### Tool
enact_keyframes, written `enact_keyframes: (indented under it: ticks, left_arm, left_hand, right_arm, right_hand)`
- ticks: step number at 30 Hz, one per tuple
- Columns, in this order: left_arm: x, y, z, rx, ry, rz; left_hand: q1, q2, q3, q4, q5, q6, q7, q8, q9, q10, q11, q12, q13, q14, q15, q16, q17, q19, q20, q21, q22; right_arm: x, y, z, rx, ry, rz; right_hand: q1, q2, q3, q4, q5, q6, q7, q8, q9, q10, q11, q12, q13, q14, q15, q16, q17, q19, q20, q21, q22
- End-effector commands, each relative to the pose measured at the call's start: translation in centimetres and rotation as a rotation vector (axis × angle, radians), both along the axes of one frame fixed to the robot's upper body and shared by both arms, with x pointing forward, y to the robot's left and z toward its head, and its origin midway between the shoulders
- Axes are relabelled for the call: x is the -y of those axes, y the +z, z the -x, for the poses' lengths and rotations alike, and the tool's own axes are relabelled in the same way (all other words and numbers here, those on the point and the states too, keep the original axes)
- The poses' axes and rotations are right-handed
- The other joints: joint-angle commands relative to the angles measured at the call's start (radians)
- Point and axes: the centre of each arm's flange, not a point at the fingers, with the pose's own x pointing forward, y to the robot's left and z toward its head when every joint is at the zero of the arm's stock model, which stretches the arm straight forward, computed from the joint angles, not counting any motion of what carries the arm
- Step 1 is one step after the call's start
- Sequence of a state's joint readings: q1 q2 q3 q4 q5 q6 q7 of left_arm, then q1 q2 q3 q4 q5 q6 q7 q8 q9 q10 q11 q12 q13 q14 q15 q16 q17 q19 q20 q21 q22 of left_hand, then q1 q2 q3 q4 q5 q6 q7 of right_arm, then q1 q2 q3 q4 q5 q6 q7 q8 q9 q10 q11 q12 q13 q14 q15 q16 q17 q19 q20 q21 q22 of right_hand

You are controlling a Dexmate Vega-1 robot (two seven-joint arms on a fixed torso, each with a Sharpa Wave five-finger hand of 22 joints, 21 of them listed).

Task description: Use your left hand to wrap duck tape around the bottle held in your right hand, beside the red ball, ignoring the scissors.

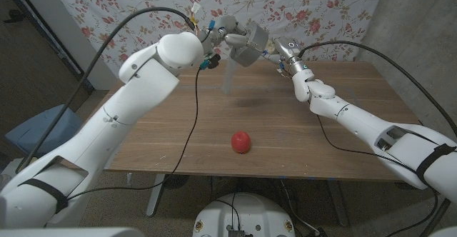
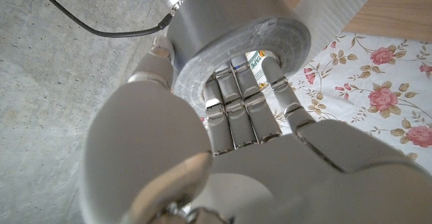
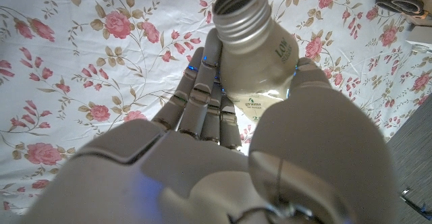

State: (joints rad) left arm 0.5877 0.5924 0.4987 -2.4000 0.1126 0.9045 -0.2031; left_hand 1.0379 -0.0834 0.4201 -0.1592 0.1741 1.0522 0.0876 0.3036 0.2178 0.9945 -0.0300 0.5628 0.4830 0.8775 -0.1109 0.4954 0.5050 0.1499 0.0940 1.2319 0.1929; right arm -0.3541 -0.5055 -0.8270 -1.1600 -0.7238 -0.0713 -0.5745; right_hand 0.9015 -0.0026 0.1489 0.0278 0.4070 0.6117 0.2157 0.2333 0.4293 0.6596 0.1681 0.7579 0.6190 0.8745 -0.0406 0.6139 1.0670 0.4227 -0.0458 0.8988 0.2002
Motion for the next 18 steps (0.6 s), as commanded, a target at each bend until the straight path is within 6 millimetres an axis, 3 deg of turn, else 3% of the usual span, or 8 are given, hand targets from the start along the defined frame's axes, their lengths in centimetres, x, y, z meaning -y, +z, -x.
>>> enact_keyframes:
  ticks: [1, 10, 18]
  left_arm:
    - [-1.1, 0.3, -0.4, 0.101, 0.021, 0.169]
    - [-1.7, 0.8, 1.3, 0.275, 0.073, 0.302]
    - [-2.1, 1.1, 2.9, 0.381, 0.179, 0.321]
  left_hand:
    - [0.206, 0.210, -0.006, 0.002, 0.006, 0.007, -0.006, -0.001, 0.001, 0.124, -0.112, -0.007, -0.007, 0.008, -0.115, -0.003, 0.000, 0.009, -0.005, 0.008, 0.003]
    - [0.204, 0.209, -0.011, 0.002, 0.006, 0.010, -0.012, -0.004, -0.001, 0.131, -0.116, -0.022, -0.027, 0.013, -0.117, -0.006, 0.001, 0.010, -0.005, 0.012, 0.002]
    - [0.202, 0.208, -0.013, 0.003, 0.005, 0.014, -0.011, -0.007, -0.003, 0.137, -0.118, -0.029, -0.035, 0.020, -0.115, -0.011, -0.001, 0.012, -0.003, 0.015, 0.001]
  right_arm:
    - [0.8, 0.3, 1.2, 0.061, 0.014, 0.014]
    - [0.9, -0.9, 2.2, 0.072, 0.002, 0.096]
    - [2.0, -1.9, 2.7, 0.064, 0.004, 0.077]
  right_hand:
    - [0.145, 0.141, 0.048, 0.054, 0.004, 0.435, -0.302, -0.003, 0.002, 0.301, -0.243, 0.000, 0.006, 0.072, -0.179, -0.002, 0.005, -0.001, -0.103, 0.007, 0.000]
    - [0.145, 0.136, 0.041, 0.058, 0.004, 0.429, -0.322, -0.007, 0.005, 0.290, -0.255, -0.006, 0.010, 0.062, -0.180, -0.009, 0.013, -0.002, -0.126, 0.010, -0.001]
    - [0.147, 0.137, 0.037, 0.061, 0.006, 0.431, -0.323, -0.008, 0.006, 0.290, -0.255, -0.010, 0.007, 0.059, -0.181, -0.013, 0.018, -0.003, -0.128, 0.012, -0.002]
